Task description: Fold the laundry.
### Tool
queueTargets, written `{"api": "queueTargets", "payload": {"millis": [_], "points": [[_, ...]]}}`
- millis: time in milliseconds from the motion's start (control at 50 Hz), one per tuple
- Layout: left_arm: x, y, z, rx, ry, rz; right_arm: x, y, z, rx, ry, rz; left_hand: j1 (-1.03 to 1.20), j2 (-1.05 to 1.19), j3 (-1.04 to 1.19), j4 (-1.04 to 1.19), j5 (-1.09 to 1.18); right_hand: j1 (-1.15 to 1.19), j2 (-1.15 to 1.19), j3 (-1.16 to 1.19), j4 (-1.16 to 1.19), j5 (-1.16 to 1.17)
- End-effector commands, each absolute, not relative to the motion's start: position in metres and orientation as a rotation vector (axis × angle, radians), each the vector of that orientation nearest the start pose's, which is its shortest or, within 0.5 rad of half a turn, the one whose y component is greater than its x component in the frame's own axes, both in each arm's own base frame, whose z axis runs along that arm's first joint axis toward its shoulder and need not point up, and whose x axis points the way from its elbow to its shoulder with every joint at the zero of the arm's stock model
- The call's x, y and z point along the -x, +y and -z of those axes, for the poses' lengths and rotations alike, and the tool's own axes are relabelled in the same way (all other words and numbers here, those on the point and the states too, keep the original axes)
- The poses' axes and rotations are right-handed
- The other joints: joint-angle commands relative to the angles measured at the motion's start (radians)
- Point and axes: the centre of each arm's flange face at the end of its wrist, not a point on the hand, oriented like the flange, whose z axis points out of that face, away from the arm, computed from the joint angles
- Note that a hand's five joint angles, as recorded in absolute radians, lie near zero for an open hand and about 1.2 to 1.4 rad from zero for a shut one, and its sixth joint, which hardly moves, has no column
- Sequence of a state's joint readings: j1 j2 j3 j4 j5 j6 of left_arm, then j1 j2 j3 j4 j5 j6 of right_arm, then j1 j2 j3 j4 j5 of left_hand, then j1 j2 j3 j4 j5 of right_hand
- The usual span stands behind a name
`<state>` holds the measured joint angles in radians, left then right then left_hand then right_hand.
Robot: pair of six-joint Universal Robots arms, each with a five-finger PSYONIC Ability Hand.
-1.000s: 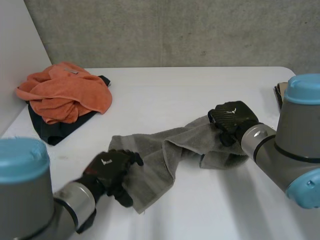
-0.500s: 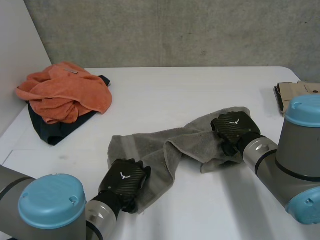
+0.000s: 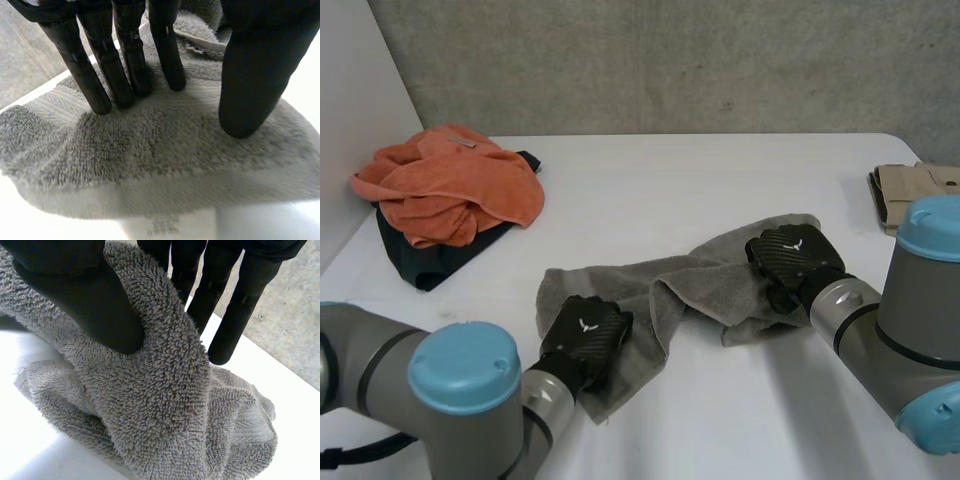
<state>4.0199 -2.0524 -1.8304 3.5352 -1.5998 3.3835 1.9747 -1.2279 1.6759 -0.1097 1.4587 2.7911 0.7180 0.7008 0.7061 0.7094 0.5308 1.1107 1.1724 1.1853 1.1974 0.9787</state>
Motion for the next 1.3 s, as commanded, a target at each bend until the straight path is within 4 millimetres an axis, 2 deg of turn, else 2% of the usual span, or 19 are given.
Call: {"api": "queueTargets", "payload": {"millis": [20,120,160,220,260,320,440,560,700,840,980,1180,1300], "points": [[0.321,-0.183,-0.113,-1.262,2.441,1.965,-0.259,-0.249,-0.179,0.996,2.251,1.751,0.273,0.29,0.285,0.282,0.286,0.286,0.224,0.211,0.199,0.243],[0.325,-0.188,-0.112,-1.272,2.433,1.97,-0.258,-0.249,-0.181,0.988,2.25,1.76,0.502,0.519,0.514,0.511,0.515,0.286,0.224,0.211,0.199,0.243],[0.324,-0.188,-0.112,-1.275,2.439,1.959,-0.257,-0.249,-0.183,0.984,2.251,1.765,0.669,0.686,0.681,0.677,0.681,0.286,0.224,0.211,0.199,0.243],[0.322,-0.185,-0.116,-1.268,2.445,1.951,-0.256,-0.25,-0.184,0.981,2.251,1.77,0.678,0.695,0.69,0.687,0.691,0.286,0.224,0.211,0.199,0.243],[0.318,-0.18,-0.123,-1.269,2.453,1.948,-0.255,-0.251,-0.185,0.975,2.25,1.779,0.489,0.506,0.501,0.497,0.502,0.286,0.224,0.211,0.199,0.243],[0.313,-0.168,-0.134,-1.273,2.475,1.953,-0.255,-0.251,-0.186,0.975,2.247,1.78,-0.077,-0.06,-0.065,-0.068,-0.064,0.286,0.224,0.211,0.199,0.243],[0.309,-0.137,-0.137,-1.361,2.509,1.909,-0.257,-0.249,-0.185,0.987,2.241,1.771,-0.117,-0.1,-0.105,-0.108,-0.104,0.286,0.224,0.211,0.199,0.243],[0.305,-0.126,-0.13,-1.394,2.525,1.837,-0.257,-0.248,-0.182,0.989,2.241,1.765,-0.117,-0.1,-0.105,-0.108,-0.104,0.286,0.224,0.211,0.199,0.243],[0.302,-0.138,-0.118,-1.364,2.492,1.803,-0.258,-0.246,-0.18,0.995,2.239,1.76,-0.096,-0.079,-0.085,-0.088,-0.084,0.286,0.224,0.211,0.199,0.243],[0.305,-0.157,-0.11,-1.313,2.418,1.864,-0.258,-0.245,-0.178,0.998,2.242,1.753,-0.094,-0.076,-0.082,-0.085,-0.081,0.286,0.224,0.211,0.199,0.243],[0.307,-0.16,-0.1,-1.342,2.399,1.828,-0.258,-0.245,-0.178,0.997,2.238,1.759,-0.073,-0.056,-0.061,-0.065,-0.06,0.286,0.224,0.211,0.199,0.243],[0.315,-0.181,-0.11,-1.281,2.333,1.954,-0.26,-0.242,-0.176,1.005,2.236,1.749,0.074,0.091,0.086,0.082,0.086,0.286,0.224,0.211,0.199,0.243],[0.322,-0.188,-0.109,-1.283,2.31,1.978,-0.26,-0.242,-0.176,1.007,2.235,1.748,0.174,0.191,0.186,0.182,0.186,0.286,0.224,0.211,0.199,0.243]]}}
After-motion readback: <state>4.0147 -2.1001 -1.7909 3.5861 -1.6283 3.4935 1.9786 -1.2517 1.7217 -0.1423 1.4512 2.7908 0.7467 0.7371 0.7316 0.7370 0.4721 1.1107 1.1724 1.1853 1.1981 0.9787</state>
